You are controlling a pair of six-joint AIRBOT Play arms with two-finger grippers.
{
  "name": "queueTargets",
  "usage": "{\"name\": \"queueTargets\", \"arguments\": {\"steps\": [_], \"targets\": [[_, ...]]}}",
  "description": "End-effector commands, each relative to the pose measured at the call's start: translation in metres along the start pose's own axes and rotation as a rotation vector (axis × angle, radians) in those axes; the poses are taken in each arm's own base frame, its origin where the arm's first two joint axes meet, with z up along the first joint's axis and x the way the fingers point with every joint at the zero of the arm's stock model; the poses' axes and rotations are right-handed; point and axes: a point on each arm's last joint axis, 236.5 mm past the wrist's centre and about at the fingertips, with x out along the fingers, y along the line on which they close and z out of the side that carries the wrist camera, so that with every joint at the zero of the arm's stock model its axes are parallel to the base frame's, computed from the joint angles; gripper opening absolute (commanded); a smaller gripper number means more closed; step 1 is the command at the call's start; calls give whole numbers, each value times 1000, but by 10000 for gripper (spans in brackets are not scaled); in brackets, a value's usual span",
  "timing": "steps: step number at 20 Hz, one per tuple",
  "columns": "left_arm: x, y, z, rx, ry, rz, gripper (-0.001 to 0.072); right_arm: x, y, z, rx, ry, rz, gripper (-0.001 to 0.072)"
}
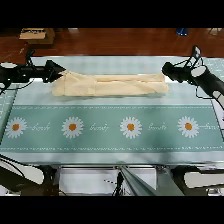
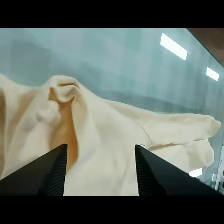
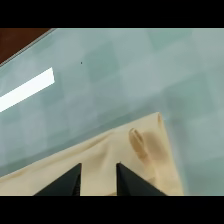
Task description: Fold the shirts.
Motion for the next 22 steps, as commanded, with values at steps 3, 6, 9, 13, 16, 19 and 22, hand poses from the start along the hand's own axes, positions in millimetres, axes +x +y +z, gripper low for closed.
{"name": "queueTargets", "arguments": {"steps": [3, 6, 9, 13, 16, 19, 22], "targets": [[-38, 2, -16, -36, 97, -69, 533, -46, -60, 26, -134, 13, -163, 503], [-43, -3, -25, -37, 138, -91, 532, -47, -100, -4, 137, 154, -170, 586], [-39, -10, -29, -25, 152, -98, 532, -28, -91, -20, 311, 215, -27, 611], [-30, -19, -36, 8, 173, -109, 532, 8, -60, -31, 458, 222, 112, 611], [-28, -27, -36, 27, 170, -133, 532, 32, -42, -53, 451, 247, 119, 607], [-27, -41, -31, 10, 149, -188, 531, 51, -27, -64, 446, 226, 108, 597], [-29, -60, -25, 25, 117, -264, 531, 66, -21, -60, 495, 153, 93, 452]]}}
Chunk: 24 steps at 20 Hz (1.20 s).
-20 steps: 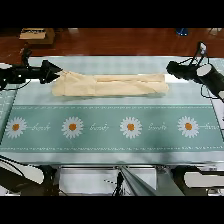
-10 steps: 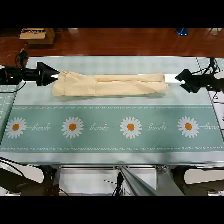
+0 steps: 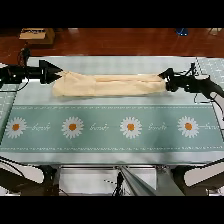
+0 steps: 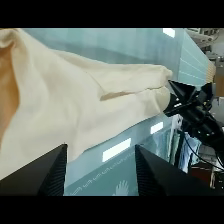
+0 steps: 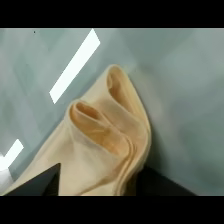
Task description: Fold the shirts.
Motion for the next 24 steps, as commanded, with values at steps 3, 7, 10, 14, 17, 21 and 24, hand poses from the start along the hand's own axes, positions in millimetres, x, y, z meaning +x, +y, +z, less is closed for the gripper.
{"name": "queueTargets", "arguments": {"steps": [3, 7, 10, 14, 17, 21, 24], "targets": [[2, -23, 8, 23, -36, -89, 530, 18, 7, 16, 18, -155, -16, 40], [2, -26, 4, 24, -18, -99, 195, 3, 32, 12, -126, -135, 23, 20], [10, -38, -15, 36, 58, -132, 18, -31, 71, 1, -279, -101, 70, 20], [39, -80, -47, 74, 166, -217, 16, -90, 126, -16, -428, -88, 146, 20], [67, -109, -55, 129, 151, -210, 16, -143, 166, -29, -503, -113, 209, 20], [118, -136, -97, 172, 238, -212, 16, -203, 193, -45, -548, -148, 231, 20], [158, -153, -131, 204, 277, -201, 16, -232, 195, -58, -548, -144, 210, 20]]}}
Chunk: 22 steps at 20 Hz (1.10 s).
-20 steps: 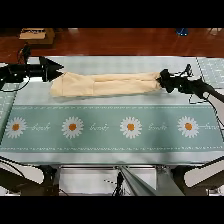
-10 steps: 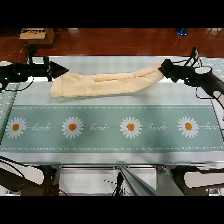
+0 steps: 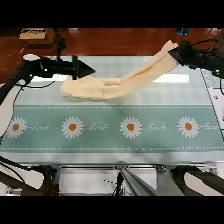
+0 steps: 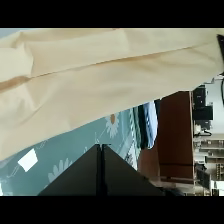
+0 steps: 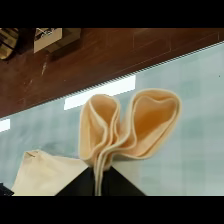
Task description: Fold the shirts.
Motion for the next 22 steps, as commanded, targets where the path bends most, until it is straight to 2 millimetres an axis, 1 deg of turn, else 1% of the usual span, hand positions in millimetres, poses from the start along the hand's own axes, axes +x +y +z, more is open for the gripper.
{"name": "queueTargets", "arguments": {"steps": [1, 3, 5, 8, 10, 13, 15, 17, 19, 20, 21, 22], "targets": [[58, -16, -23, 29, 44, 14, 16, -38, 19, -10, -17, 27, -25, 20], [89, -24, -44, 44, 90, 13, 16, -52, 26, -20, -24, 62, -32, 20], [113, -29, -62, 56, 125, 13, 16, -66, 34, -28, -32, 82, -30, 20], [141, -33, -87, 47, 174, 16, 16, -87, 48, -31, -38, 73, -20, 20], [160, -35, -111, 41, 230, 11, 16, -101, 55, -30, -56, 52, -24, 20], [189, -40, -153, 21, 317, 5, 16, -115, 61, -31, -70, 30, -29, 20], [211, -47, -170, 1, 319, -10, 16, -122, 64, -33, -67, 30, -29, 20], [228, -55, -170, -33, 270, -26, 16, -127, 67, -36, -74, 33, -26, 20], [229, -54, -161, -44, 234, -25, 15, -132, 68, -37, -85, 31, -31, 20], [225, -51, -152, -43, 217, -23, 14, -135, 67, -37, -96, 25, -41, 20], [216, -48, -139, -50, 195, -24, 13, -137, 65, -37, -107, 20, -55, 20], [202, -46, -122, -50, 171, -27, 12, -138, 61, -36, -113, 17, -72, 20]]}}
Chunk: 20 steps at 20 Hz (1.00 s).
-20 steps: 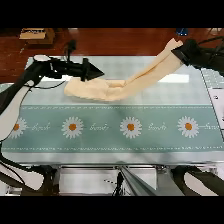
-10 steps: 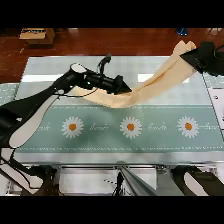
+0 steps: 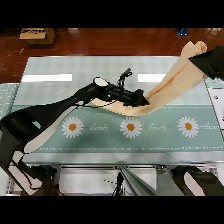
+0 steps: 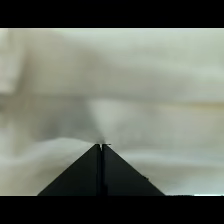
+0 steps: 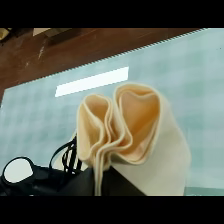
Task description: Fold the shirts.
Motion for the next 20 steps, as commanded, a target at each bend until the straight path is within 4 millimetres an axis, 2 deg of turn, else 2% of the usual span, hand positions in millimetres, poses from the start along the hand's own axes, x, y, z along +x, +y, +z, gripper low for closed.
{"name": "queueTargets", "arguments": {"steps": [1, 4, 7, 10, 12, 13, 14, 16, 18, 20], "targets": [[-38, 2, 36, -2, -87, -3, 12, -6, -7, -1, -17, -4, -43, 20], [-130, 1, 79, 104, -196, 84, 12, 1, -10, -5, -34, 17, -49, 20], [-251, -8, 113, 217, -373, 222, 12, 34, -4, -20, -127, 83, -59, 20], [-371, -35, 122, 261, -578, 279, 13, 98, 31, -33, -169, 88, 24, 20], [-437, -52, 112, 284, -690, 322, 13, 150, 55, -47, -159, 70, 80, 20], [-463, -59, 102, 294, -730, 343, 13, 178, 66, -57, -156, 57, 104, 20], [-482, -65, 92, 301, -753, 359, 13, 201, 76, -66, -159, 37, 126, 20], [-507, -75, 73, 312, -776, 384, 14, 245, 94, -92, -161, -3, 166, 20], [-519, -83, 61, 325, -791, 402, 14, 279, 106, -126, -115, -2, 192, 20], [-517, -91, 54, 340, -779, 404, 14, 304, 107, -162, -66, 30, 191, 20]]}}
